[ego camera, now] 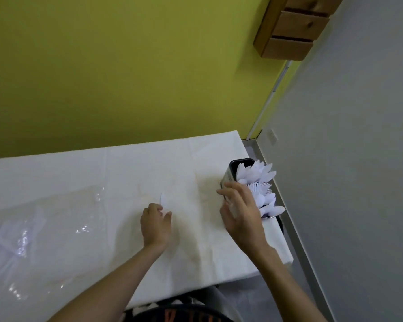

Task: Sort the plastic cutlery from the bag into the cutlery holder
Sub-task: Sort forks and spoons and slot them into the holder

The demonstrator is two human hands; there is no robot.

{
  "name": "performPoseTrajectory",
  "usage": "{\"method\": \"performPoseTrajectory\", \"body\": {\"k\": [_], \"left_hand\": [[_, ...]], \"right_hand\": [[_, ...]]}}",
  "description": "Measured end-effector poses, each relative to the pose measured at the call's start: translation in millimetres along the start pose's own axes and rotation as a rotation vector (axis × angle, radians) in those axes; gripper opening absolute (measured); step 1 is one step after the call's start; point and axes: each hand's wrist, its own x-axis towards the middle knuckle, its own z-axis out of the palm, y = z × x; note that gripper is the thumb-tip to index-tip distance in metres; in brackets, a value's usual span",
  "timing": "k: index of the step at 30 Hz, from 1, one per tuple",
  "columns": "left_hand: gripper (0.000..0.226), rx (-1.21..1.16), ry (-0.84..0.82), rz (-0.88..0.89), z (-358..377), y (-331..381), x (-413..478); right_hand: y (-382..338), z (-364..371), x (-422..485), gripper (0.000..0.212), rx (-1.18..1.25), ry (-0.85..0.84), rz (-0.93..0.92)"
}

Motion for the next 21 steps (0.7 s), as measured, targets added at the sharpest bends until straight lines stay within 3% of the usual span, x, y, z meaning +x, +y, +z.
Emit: {"method": "performPoseTrajectory", "body": {"k": [3, 5, 7, 11, 14, 17, 21], "left_hand": [[0.037, 0.161, -0.124, -0.192, -12.9, -26.3, 7.3], [0.026, 0.221, -0.181, -0.145, -16.2, -34.8, 6.8], [0.03, 0.247, -0.206, -0.098, -18.1, -37.9, 6.3], [0.014, 0.015, -0.239, -0.119, -26.9, -31.1, -0.3], [0.01, -0.216, -0.269, 0.002, -33.4, -21.9, -5.7], [0.008, -0.317, -0.298, 0.125, -37.0, 3.7, -6.5], [0.004, -0.427, -0.215, 0.249, -32.7, 56.9, -4.8]], "right_hand": [[-7.1, 36.6, 2.9, 0.028, 0.063, -0.158, 0.025], [-7.7, 57.0, 0.6, 0.027, 0.105, -0.264, 0.125], [-7.8, 73.4, -1.5, 0.026, 0.124, -0.381, 0.276], [-10.3, 87.7, 3.9, 0.024, 0.119, -0.504, 0.552], [-19.4, 85.3, 14.7, 0.038, 0.263, -0.43, 0.657], [-33.1, 69.4, 33.3, 0.038, 0.381, -0.214, 0.58], [-40.8, 17.9, 69.6, 0.039, 0.371, 0.048, 0.48]]}}
